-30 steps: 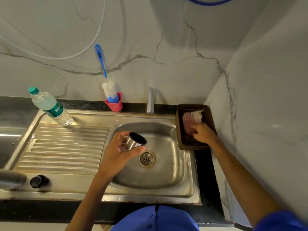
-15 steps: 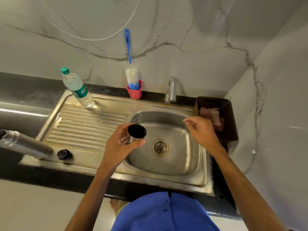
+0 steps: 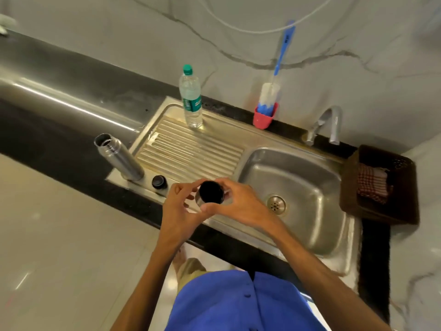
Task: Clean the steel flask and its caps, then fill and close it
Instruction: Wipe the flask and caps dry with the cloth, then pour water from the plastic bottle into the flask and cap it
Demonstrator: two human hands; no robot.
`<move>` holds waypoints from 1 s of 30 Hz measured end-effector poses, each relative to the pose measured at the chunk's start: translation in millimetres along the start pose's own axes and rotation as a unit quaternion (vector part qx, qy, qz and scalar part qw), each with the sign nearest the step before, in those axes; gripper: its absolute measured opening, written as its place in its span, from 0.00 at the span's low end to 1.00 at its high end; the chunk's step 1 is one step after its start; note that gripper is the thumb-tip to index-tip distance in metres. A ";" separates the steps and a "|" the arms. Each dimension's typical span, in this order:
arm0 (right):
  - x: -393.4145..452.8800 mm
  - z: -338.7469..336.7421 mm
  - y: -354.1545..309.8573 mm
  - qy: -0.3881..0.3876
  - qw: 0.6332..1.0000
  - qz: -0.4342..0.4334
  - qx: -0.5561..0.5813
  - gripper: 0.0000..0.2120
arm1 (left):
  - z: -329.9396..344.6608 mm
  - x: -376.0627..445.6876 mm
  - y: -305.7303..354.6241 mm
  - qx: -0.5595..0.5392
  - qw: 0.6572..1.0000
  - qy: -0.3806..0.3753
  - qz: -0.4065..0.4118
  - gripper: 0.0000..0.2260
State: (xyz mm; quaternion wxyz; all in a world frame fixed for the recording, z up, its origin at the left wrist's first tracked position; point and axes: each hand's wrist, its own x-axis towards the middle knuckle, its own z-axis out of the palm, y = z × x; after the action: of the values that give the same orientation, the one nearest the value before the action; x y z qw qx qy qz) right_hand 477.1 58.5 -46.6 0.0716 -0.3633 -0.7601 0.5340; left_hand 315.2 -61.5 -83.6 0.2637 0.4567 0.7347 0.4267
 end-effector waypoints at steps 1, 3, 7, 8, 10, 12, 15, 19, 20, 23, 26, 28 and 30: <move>6.8 10.7 -5.0 0.005 1.000 0.002 -0.010 0.30 | -7.9 -1.0 -6.2 0.001 1.000 0.002 0.004 0.32; 26.2 35.7 -13.3 0.009 1.000 0.009 -0.028 0.29 | -28.8 1.2 -24.0 0.006 1.000 -0.002 0.002 0.32; 66.4 84.3 -13.4 0.038 0.996 0.047 -0.062 0.35 | -79.3 9.4 -59.9 0.004 0.998 -0.048 -0.047 0.41; 77.3 95.3 -10.5 0.046 0.993 0.062 -0.088 0.35 | -93.2 12.1 -68.6 0.004 0.997 -0.049 -0.057 0.41; 98.0 115.7 -5.9 0.055 0.983 0.095 -0.149 0.34 | -122.7 19.2 -87.1 -0.006 0.996 -0.031 -0.082 0.37; 115.6 133.3 1.8 0.060 0.975 0.118 -0.178 0.32 | -151.0 27.5 -103.0 -0.017 0.993 -0.010 -0.113 0.33; 137.3 156.3 9.5 0.074 0.971 0.159 -0.163 0.32 | -189.7 40.7 -124.3 -0.031 0.988 0.008 -0.150 0.28; 154.1 178.1 15.7 0.089 0.965 0.182 -0.167 0.31 | -227.3 59.7 -140.0 -0.039 0.985 0.010 -0.168 0.26; 156.9 182.2 17.7 0.092 0.964 0.186 -0.167 0.31 | -233.9 64.4 -142.1 -0.036 0.985 0.009 -0.169 0.26; 162.0 189.9 20.1 0.101 0.960 0.203 -0.163 0.31 | -248.0 78.2 -146.4 -0.037 0.986 0.003 -0.165 0.25; 165.7 191.8 17.8 0.091 0.955 0.225 -0.169 0.36 | -257.5 91.1 -140.7 -0.036 0.988 -0.001 -0.147 0.23; 167.1 185.6 12.5 0.055 0.949 0.242 -0.192 0.46 | -265.6 101.6 -132.9 -0.031 0.991 0.008 -0.133 0.17; 171.2 169.0 7.0 0.037 0.952 0.238 -0.186 0.53 | -277.3 115.9 -121.7 -0.047 0.990 0.041 -0.124 0.13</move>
State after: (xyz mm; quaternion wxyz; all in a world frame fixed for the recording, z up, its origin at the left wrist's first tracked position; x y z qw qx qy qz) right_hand 272.2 38.9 -171.3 -0.0987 -0.5605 -0.7341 0.3705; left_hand -6.0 -91.3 -51.2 0.3053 0.3316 0.7749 0.4431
